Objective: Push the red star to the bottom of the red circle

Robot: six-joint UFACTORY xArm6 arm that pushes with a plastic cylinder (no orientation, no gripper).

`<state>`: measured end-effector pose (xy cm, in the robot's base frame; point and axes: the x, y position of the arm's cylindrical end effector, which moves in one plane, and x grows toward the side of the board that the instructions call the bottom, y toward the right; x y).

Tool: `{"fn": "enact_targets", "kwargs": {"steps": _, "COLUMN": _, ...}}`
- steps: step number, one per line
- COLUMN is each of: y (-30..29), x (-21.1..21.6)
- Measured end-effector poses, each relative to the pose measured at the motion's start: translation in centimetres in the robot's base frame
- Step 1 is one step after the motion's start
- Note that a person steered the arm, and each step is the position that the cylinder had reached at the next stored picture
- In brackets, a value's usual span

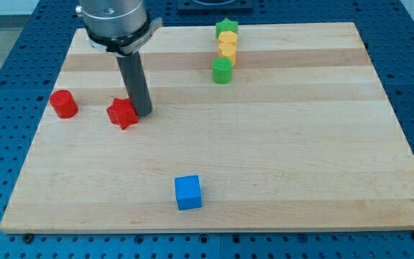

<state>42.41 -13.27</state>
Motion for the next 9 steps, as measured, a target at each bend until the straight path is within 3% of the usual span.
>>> {"fn": "enact_targets", "kwargs": {"steps": 3, "y": -4.3, "x": 1.1}}
{"fn": "enact_targets", "kwargs": {"steps": 6, "y": -4.7, "x": 4.1}}
{"fn": "enact_targets", "kwargs": {"steps": 9, "y": -7.0, "x": 4.6}}
